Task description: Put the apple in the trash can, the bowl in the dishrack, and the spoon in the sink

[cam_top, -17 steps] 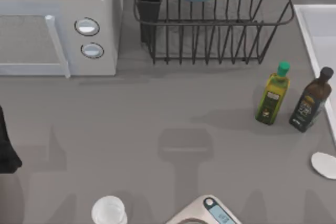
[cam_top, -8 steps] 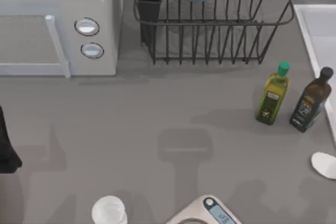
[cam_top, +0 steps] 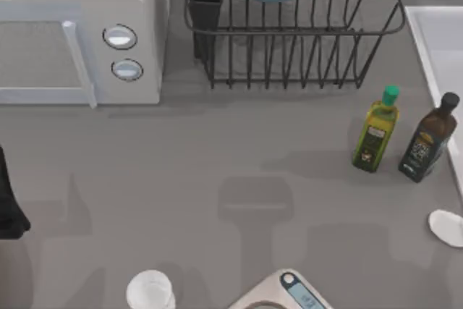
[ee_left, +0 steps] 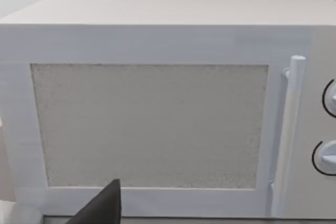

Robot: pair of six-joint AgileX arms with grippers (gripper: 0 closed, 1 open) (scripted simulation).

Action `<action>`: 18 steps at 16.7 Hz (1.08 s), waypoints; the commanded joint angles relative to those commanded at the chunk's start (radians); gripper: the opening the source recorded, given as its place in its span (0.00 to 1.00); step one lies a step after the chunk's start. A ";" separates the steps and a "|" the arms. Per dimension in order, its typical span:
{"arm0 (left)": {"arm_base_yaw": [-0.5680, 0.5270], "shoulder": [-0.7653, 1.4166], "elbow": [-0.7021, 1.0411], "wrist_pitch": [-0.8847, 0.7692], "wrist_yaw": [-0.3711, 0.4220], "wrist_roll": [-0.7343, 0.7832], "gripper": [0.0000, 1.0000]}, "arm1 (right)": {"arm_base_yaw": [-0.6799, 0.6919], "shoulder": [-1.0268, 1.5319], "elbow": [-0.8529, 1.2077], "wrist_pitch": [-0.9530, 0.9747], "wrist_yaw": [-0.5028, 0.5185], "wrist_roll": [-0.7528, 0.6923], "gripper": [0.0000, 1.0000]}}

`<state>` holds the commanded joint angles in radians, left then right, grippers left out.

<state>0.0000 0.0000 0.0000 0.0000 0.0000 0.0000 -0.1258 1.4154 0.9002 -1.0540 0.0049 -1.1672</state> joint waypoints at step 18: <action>0.000 0.000 0.000 0.000 0.000 0.000 1.00 | 0.001 0.218 -0.246 0.461 0.000 0.002 1.00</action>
<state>0.0000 0.0000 0.0000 0.0000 0.0000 0.0000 -0.1244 1.6338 0.6546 -0.5926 0.0048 -1.1652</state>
